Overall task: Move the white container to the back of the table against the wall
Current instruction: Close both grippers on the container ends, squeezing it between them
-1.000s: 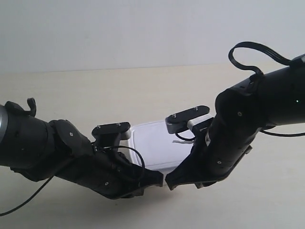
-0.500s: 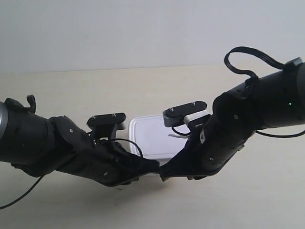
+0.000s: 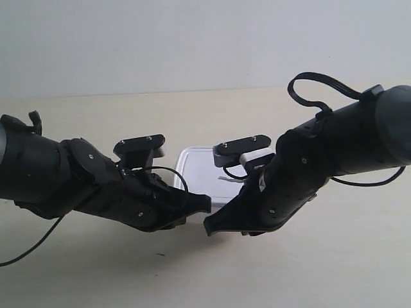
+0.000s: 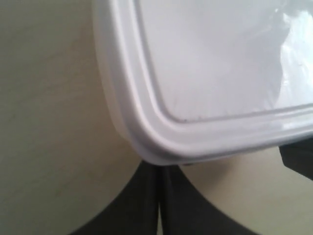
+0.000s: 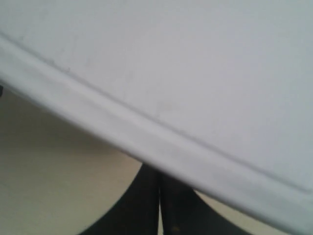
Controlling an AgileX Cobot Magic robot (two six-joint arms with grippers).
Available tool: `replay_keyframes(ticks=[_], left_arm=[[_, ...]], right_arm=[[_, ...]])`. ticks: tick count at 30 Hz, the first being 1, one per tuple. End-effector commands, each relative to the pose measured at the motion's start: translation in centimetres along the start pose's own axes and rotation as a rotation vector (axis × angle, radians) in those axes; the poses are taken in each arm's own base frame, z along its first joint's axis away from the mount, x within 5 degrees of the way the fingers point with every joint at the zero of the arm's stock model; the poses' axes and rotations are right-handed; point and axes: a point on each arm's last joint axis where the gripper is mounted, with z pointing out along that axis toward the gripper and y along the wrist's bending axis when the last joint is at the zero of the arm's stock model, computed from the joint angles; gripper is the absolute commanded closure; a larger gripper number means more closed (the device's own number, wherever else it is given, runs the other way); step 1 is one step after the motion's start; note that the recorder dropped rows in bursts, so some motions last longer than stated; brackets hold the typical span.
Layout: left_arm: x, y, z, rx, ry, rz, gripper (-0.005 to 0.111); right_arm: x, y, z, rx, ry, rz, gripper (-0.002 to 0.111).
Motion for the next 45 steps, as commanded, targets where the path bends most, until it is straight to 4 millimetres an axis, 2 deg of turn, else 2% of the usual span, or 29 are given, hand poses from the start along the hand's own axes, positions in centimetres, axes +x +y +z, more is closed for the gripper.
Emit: replay_keyframes(ticks=[1,16,22,28,31,36,42,45], left_arm=[[0.1,0.4,0.7,-0.016,0.01,0.005,0.107],[-0.5,1.2,0.6,-0.047,-0.03,0.0,0.107],[-2.2,1.9,-1.6,-0.033,-0.09,-0.038,0.107],[-2.6,2.0,-4.7,-0.011,-0.156,-0.044,0.107],[-2.8,1.8,-5.6,-0.005,-0.182,-0.022,0.107],[-2.6,1.7,-5.5,0.009,-0.159,-0.015,0.107],[-2.1,1.9,-4.6,0.009,-0.109,-0.021,0.107],[-1.9,2.1,-4.1,0.004,-0.096,-0.028,0.107]], right_arm=[[-0.8,0.3,0.4,-0.003,-0.015,-0.001,0.108],[-1.4,0.4,0.5,-0.011,-0.051,0.002,0.108],[-2.4,0.7,1.0,-0.012,-0.051,0.016,0.108],[-3.2,0.9,1.5,-0.012,-0.052,0.016,0.108],[-3.8,1.0,1.6,-0.013,-0.065,0.01,0.108],[-4.6,0.6,2.0,0.013,-0.067,0.015,0.108],[-5.3,-1.8,2.4,0.041,-0.067,0.085,0.108],[-5.3,-2.5,1.6,0.053,-0.055,0.098,0.108]])
